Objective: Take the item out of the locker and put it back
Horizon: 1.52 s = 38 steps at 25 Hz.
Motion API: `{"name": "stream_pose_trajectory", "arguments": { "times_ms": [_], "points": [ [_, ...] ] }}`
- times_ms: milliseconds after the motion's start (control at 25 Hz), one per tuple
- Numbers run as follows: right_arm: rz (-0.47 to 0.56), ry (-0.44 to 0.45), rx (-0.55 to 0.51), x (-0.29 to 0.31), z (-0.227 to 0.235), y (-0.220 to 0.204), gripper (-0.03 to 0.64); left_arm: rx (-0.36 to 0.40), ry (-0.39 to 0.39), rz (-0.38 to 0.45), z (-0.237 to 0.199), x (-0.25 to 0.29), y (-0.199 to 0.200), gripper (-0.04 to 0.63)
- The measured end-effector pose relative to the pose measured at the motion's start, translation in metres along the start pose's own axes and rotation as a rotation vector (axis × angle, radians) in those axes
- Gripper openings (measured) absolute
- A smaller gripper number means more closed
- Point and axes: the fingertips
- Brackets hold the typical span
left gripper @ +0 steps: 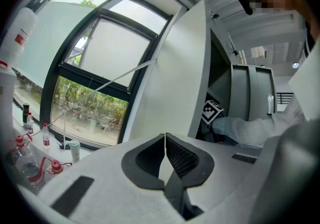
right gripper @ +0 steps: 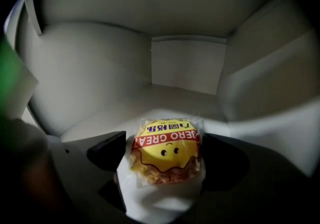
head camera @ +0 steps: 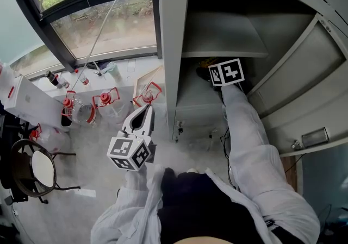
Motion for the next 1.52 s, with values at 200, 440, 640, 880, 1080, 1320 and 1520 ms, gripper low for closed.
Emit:
{"name": "stream_pose_trajectory", "arguments": {
  "times_ms": [200, 440, 640, 880, 1080, 1320, 1520],
  "points": [
    [0.015, -0.015, -0.025, -0.003, 0.0, 0.001, 0.386, -0.001, -0.004, 0.002, 0.001, 0.001, 0.0, 0.012],
    [0.027, -0.023, -0.02, -0.006, 0.002, 0.002, 0.334, -0.003, -0.014, -0.005, 0.006, 0.002, -0.004, 0.014],
    [0.047, -0.019, -0.013, -0.008, 0.004, 0.003, 0.33, -0.001, -0.013, -0.001, 0.01, -0.002, -0.003, 0.013],
    [0.119, 0.031, -0.015, -0.02, -0.013, 0.002, 0.319, 0.006, -0.009, -0.003, 0.011, -0.01, -0.004, 0.012],
    [0.174, 0.013, -0.057, -0.039, -0.029, 0.002, 0.318, 0.016, -0.015, -0.007, 0.013, -0.016, -0.004, 0.013],
    [0.297, 0.024, -0.051, -0.087, -0.047, -0.004, 0.318, 0.046, -0.033, -0.011, 0.019, -0.019, 0.003, 0.013],
    [0.407, 0.029, 0.011, -0.135, -0.059, -0.033, 0.318, 0.068, -0.048, -0.011, 0.022, -0.02, 0.01, 0.013]
  ]
}}
Point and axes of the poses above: the fingertips, and each gripper's own axes: x forward along the fingers, z to its right, y out of its top, and after that the axes turned 15 degrees about -z, right-handed
